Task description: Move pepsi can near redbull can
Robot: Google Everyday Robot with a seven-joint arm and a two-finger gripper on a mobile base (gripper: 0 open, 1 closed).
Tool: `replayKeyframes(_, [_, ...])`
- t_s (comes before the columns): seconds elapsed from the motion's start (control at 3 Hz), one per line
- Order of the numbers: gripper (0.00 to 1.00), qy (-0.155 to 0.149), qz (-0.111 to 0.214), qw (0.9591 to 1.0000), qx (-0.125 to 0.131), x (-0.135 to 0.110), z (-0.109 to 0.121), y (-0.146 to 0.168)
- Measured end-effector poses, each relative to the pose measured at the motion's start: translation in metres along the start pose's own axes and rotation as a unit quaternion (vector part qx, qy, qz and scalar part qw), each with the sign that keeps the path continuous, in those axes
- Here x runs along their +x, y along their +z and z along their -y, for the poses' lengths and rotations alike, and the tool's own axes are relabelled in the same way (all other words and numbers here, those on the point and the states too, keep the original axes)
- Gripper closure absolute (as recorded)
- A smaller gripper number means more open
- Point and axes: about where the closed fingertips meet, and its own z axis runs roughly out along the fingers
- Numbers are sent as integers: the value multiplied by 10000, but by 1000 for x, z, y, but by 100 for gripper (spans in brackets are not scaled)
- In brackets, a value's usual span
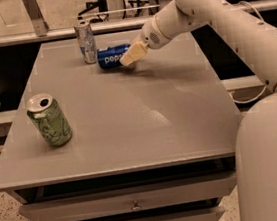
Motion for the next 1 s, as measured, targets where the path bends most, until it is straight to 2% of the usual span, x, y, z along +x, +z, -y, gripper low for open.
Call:
replayKeyframes(0.33, [66, 0, 82, 10000, 18, -10, 3, 11])
replayKeyframes(1.0, [20, 18, 77, 9999, -73, -13, 2, 20])
